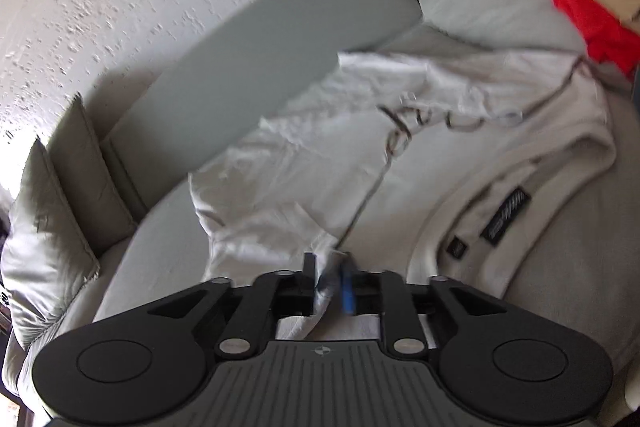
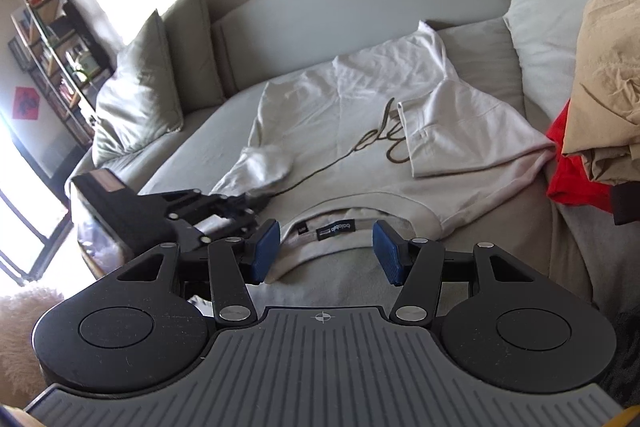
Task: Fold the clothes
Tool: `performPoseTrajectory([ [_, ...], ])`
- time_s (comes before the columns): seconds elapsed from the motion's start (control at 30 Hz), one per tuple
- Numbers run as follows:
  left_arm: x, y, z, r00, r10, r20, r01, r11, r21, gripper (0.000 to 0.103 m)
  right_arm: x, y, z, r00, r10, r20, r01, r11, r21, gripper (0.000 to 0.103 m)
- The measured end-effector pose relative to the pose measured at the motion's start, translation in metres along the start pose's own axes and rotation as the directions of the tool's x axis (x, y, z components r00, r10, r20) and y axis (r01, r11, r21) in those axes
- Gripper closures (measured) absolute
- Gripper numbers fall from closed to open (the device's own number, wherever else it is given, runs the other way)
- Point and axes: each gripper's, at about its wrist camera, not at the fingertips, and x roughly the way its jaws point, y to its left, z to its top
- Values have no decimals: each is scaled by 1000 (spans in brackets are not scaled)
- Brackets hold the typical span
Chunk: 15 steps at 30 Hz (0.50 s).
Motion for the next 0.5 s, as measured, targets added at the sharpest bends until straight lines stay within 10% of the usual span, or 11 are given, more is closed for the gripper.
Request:
performPoseTrajectory([
  [0.17,-26,23,-1,998,-62,9,62,985,-164,55,0,-2,0,1000,-6,4,6,1000,-1,45],
  [0.3,-53,68,-12,989,-120,82,144,877,-459,44,2,-7,2,1000,-7,6,7,1000,8,45],
  [0.37,-52,101,-30,992,-91,84,124,743,-658,35,1,-14,4,1000,-10,18,10,999,31,45],
  [0.5,-20,157,-85,991,-123,-56,-11,343,-939,47,1,-31,7,999,-22,37,18,994,107,45],
])
